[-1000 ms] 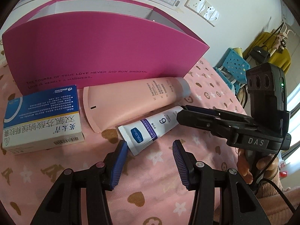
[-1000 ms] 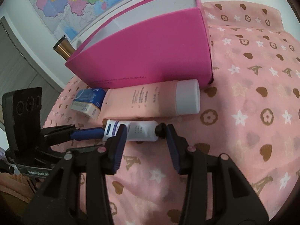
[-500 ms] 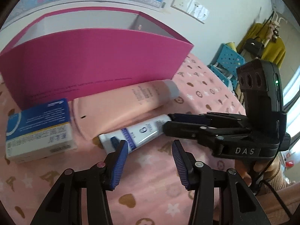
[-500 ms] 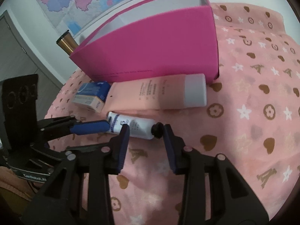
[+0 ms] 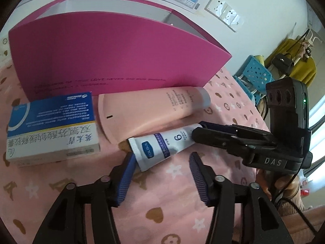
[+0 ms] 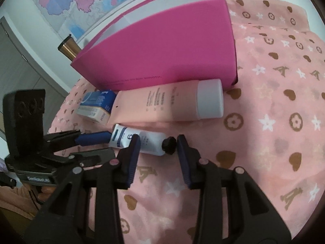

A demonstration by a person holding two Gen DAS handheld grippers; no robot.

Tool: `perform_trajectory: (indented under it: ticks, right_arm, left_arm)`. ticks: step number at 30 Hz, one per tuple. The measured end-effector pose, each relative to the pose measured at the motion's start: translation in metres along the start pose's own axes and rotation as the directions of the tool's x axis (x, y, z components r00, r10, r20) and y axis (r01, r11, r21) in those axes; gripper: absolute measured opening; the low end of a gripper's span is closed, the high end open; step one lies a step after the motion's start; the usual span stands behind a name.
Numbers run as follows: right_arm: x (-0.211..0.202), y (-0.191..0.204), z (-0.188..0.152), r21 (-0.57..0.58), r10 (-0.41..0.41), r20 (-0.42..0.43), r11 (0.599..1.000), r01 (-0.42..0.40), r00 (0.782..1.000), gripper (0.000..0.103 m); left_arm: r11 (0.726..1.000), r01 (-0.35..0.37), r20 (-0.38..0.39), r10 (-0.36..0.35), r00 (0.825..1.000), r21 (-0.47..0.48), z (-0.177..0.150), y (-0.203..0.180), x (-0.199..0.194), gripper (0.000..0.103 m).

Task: Organize rigid objects
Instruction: 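Grasp the white tube with the right gripper and lift it, then carry the white tube into the magenta box and open the right gripper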

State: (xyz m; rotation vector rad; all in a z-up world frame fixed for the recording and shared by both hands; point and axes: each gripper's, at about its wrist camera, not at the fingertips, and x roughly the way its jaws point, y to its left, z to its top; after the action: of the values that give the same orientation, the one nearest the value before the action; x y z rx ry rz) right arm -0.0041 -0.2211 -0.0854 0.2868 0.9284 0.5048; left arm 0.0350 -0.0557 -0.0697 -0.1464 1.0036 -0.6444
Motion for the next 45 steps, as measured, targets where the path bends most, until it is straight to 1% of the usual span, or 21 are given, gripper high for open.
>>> perform_trajectory:
  ticks: [10,17,27,38,45]
  right_arm:
    - [-0.008,-0.001,-0.003,0.023,-0.034,0.029,0.999,0.033,0.999,0.041]
    - [-0.013,0.001,-0.004,0.025,-0.034,0.042,0.999,0.033,0.999,0.041]
    - [-0.027,0.003,0.0,0.019,-0.03,0.082,0.999,0.029,0.996,0.041]
    - [-0.046,0.014,0.016,-0.02,-0.035,0.134,0.999,0.038,0.99,0.041]
    - [-0.061,0.021,0.03,-0.042,-0.032,0.176,0.998,0.04,0.984,0.041]
  left_arm:
    - [1.0,0.014,-0.004,-0.014,1.0,-0.013,0.003,-0.011,0.005,0.059]
    - [1.0,0.0,0.011,0.0,1.0,-0.001,0.005,-0.015,-0.001,0.059]
    - [0.999,-0.021,0.047,0.019,0.999,0.034,0.012,-0.027,-0.014,0.06]
    - [0.997,-0.035,0.103,0.028,0.994,0.063,0.027,-0.036,-0.034,0.06]
    - [0.995,-0.042,0.15,0.029,0.988,0.089,0.043,-0.047,-0.049,0.06]
